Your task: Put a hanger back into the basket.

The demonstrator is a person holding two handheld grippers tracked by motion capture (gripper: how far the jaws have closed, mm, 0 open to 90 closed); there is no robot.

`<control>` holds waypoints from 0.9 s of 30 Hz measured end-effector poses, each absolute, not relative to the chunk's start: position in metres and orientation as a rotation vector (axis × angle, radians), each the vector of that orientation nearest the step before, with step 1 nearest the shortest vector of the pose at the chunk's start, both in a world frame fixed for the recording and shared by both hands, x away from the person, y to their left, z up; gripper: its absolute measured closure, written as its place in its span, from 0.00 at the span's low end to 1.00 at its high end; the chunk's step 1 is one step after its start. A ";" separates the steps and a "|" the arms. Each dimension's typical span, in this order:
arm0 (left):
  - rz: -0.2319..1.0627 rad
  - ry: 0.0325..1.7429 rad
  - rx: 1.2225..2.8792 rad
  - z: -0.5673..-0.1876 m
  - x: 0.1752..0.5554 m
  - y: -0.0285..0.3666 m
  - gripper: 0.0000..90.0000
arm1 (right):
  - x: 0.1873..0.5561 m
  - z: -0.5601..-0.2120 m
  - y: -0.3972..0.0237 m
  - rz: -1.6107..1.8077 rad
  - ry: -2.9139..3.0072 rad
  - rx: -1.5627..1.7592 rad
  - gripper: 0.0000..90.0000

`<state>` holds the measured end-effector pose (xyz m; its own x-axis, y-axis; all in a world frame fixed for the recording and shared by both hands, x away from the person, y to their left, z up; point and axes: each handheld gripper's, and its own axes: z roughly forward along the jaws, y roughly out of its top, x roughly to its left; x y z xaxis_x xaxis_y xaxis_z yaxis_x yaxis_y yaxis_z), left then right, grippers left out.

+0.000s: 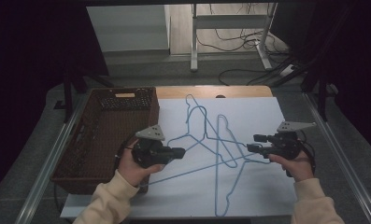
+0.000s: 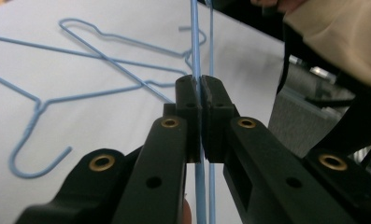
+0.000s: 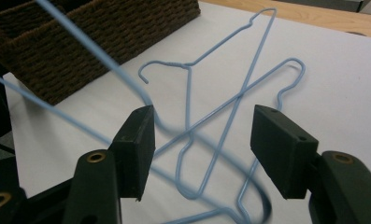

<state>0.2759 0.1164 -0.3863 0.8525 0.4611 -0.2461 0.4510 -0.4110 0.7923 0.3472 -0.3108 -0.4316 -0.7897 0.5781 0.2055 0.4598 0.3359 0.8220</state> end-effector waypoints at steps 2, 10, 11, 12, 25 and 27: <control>0.015 0.691 2.037 -0.383 0.277 0.127 0.97 | 0.347 -0.432 -0.311 1.447 2.461 0.963 0.44; 0.028 0.768 1.969 -0.376 0.281 0.167 0.97 | 0.348 -0.433 -0.309 1.439 2.462 0.970 0.44; 0.032 0.776 1.960 -0.375 0.281 0.173 0.97 | 0.348 -0.433 -0.309 1.436 2.461 0.971 0.43; 0.045 0.799 1.946 -0.374 0.281 0.183 0.97 | 0.348 -0.434 -0.309 1.434 2.462 0.972 0.43; 0.043 0.921 1.889 -0.374 0.289 0.241 0.97 | 0.349 -0.437 -0.304 1.386 2.482 0.970 0.41; 0.045 0.939 1.878 -0.373 0.292 0.251 0.97 | 0.349 -0.438 -0.304 1.380 2.484 0.968 0.41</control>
<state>0.2917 0.2508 -0.3726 0.6988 0.6200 -0.3568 0.5830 -0.2045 0.7863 0.3487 -0.3037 -0.4376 -0.7833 0.5950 0.1800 0.4672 0.3725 0.8019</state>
